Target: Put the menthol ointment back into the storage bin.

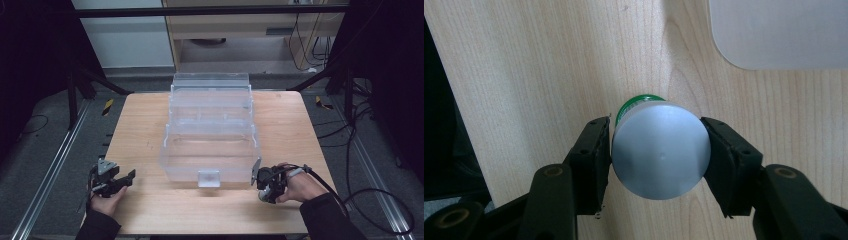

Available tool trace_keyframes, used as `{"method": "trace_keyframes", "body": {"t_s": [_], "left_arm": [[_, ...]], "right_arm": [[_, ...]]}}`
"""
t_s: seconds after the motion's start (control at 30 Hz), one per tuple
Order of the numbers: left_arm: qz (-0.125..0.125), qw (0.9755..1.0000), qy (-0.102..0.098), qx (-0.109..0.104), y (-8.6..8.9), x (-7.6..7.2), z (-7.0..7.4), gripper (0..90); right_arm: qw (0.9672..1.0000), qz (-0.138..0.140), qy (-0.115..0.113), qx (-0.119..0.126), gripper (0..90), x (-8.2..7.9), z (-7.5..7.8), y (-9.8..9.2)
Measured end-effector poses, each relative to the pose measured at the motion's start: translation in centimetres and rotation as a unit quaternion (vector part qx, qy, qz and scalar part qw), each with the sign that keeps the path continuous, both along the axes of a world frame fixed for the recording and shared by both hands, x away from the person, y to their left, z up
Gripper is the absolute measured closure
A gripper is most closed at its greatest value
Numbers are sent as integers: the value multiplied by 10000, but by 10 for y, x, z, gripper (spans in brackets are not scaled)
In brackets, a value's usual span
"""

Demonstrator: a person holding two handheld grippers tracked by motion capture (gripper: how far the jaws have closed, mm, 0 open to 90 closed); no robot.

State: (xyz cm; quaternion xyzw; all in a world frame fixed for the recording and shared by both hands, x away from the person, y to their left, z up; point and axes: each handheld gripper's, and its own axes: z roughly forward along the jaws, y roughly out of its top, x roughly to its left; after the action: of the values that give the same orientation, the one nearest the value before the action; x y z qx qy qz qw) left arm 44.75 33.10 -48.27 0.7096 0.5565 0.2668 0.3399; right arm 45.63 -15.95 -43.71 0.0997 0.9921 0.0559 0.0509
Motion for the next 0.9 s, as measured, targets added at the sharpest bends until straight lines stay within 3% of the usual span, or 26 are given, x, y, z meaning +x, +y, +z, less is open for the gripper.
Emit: {"method": "trace_keyframes", "body": {"t_s": [0.33, 0.47, 0.9], "left_arm": [[5, 10000, -3, 3, 0, 0, 0, 342], [3, 10000, 1, 8, 0, 0, 0, 343], [-11, 10000, 7, 13, 0, 0, 0, 343]], "right_arm": [[9999, -76, 138, -35, 501, 0, 1, 0], [9998, -107, 155, 58, 501, 0, 5, -3], [9997, -180, 5, 160, 501, -1, 39, -9]]}}
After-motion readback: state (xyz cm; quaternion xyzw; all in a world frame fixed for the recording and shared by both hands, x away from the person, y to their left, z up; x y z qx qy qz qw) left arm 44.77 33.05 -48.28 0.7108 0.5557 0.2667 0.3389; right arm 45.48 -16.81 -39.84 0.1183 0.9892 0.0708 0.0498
